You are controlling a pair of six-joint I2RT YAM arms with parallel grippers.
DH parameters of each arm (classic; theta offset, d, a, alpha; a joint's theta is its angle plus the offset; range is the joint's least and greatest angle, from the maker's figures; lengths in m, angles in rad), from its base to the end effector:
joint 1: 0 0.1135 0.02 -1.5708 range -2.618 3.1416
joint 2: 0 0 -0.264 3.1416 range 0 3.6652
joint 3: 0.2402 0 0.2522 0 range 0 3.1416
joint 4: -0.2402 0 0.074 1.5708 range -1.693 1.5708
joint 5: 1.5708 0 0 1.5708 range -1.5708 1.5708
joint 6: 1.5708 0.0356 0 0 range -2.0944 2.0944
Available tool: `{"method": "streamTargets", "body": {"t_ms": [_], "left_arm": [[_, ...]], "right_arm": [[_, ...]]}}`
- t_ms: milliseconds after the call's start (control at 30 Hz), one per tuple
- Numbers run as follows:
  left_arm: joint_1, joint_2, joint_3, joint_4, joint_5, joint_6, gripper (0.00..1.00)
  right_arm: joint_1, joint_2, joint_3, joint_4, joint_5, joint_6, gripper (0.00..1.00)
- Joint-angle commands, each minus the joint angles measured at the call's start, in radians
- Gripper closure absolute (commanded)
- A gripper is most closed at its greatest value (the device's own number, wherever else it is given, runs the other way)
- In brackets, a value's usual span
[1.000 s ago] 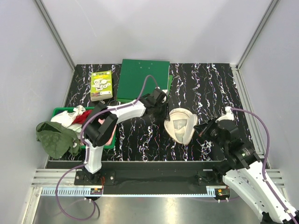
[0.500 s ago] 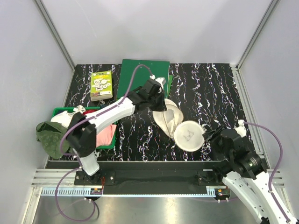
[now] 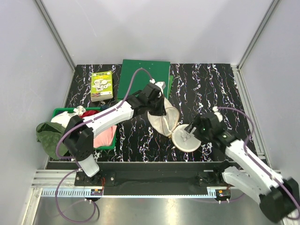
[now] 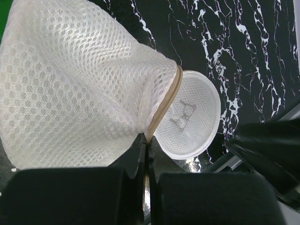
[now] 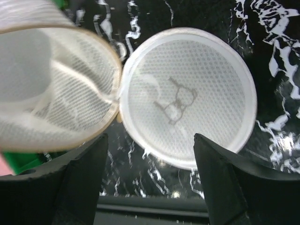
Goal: Place the bra in the laundry bag and zip it closed
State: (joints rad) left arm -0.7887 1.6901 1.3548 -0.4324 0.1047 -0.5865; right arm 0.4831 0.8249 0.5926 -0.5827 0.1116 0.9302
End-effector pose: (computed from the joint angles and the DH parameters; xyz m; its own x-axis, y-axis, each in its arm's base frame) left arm 0.2660 -0.2731 0.2757 -0.8275 0.0520 -0.5591 0.3609 0.8120 -0.4587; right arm 0.1507 0.0746 0.2298 -0.7010 0.5320 -0.4749 0.2812 0.8182 0.5015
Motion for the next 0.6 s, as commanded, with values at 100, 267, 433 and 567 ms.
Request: {"method": "streamTargets", "body": {"t_ms": [100, 267, 433, 567], "left_arm": [[-0.017, -0.052, -0.04, 0.023, -0.025, -0.032, 1.0], [-0.026, -0.061, -0.049, 0.023, -0.031, -0.041, 1.0], [-0.03, -0.067, -0.056, 0.021, -0.04, -0.047, 1.0], [-0.037, -0.076, -0.066, 0.021, -0.045, -0.055, 1.0]], "right_arm": [[0.005, 0.359, 0.077, 0.322, 0.031, 0.038, 0.26], [0.095, 0.515, 0.125, 0.36, 0.12, 0.107, 0.3], [0.135, 0.638, 0.183, 0.371, 0.16, 0.142, 0.31], [0.152, 0.698, 0.207, 0.368, 0.175, 0.159, 0.39]]}}
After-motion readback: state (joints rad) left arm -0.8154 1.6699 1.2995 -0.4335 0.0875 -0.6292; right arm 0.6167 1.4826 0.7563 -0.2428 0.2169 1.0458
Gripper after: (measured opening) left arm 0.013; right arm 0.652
